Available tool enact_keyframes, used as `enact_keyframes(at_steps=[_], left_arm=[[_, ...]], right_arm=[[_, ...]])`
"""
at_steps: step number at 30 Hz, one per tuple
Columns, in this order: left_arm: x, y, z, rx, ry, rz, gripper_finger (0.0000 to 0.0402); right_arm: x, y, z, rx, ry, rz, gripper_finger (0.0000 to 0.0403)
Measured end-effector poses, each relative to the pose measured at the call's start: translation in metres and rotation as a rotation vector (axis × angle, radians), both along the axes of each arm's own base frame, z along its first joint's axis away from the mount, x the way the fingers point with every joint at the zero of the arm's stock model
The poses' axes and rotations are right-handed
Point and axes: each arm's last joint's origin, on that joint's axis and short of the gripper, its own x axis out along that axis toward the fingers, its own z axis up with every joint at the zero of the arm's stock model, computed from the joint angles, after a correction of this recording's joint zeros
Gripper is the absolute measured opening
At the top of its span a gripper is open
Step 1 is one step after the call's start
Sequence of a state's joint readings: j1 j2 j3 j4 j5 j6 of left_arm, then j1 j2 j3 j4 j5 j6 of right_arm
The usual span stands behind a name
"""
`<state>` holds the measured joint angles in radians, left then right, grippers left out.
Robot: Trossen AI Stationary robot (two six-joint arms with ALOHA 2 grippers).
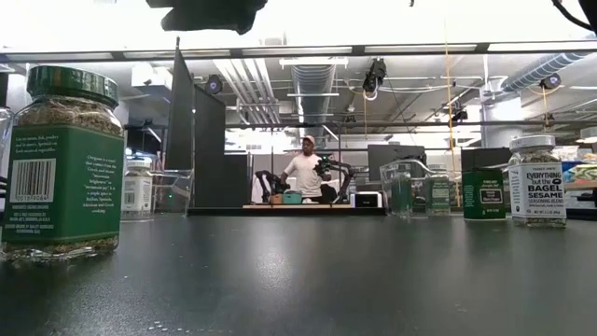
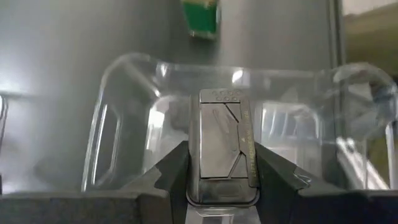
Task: Sort spices by type
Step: Put the bottom left black seasoning can into the bottom transparent bin
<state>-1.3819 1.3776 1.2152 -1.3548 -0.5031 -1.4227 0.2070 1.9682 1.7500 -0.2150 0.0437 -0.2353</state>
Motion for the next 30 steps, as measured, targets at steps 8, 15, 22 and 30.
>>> enact_keyframes(at_steps=[8, 15, 22, 30], left_arm=[[-0.003, 0.013, -0.006, 0.181, 0.01, 0.138, 0.0118], [-0.001, 0.017, -0.021, 0.21, -0.077, 0.166, 0.0118], [-0.007, 0.019, -0.035, 0.208, 0.04, 0.218, 0.0118], [-0.006, 0.019, -0.047, 0.187, 0.012, 0.262, 0.0118]], right_arm=[[0.001, 0.001, 0.002, 0.008, -0.022, 0.003, 0.0277], [0.001, 0.002, 0.002, 0.046, -0.018, 0.008, 0.0284], [0.001, 0.002, 0.003, 0.057, -0.021, 0.004, 0.0274], [0.001, 0.002, 0.004, 0.068, -0.031, -0.001, 0.0265]])
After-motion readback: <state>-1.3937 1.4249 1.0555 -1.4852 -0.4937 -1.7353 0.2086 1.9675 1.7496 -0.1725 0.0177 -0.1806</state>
